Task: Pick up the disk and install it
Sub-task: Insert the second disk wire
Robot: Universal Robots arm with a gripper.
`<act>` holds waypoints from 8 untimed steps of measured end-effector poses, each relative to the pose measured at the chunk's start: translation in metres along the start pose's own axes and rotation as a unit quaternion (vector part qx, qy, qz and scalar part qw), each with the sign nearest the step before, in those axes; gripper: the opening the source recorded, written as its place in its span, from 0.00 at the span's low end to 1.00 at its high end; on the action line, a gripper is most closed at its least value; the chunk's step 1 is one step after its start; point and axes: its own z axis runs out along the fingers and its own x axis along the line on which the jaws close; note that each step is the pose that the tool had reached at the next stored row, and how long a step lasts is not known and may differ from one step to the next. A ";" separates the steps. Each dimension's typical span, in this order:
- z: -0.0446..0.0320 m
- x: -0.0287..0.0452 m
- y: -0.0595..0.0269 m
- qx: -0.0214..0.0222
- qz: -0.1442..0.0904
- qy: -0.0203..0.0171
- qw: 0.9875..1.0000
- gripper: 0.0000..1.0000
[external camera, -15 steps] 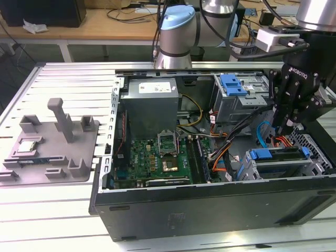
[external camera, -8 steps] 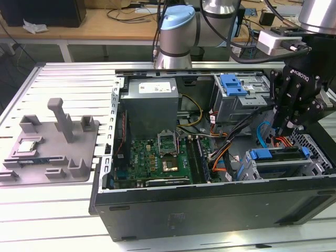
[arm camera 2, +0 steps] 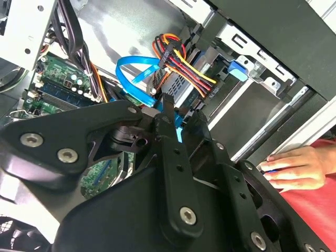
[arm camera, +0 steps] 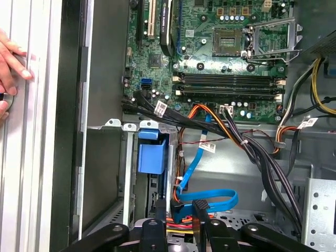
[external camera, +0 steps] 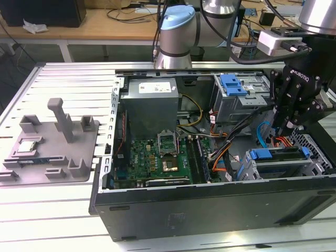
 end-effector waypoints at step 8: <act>0.0004 0.0023 0.0002 0.001 0.000 -0.009 1.000 0.32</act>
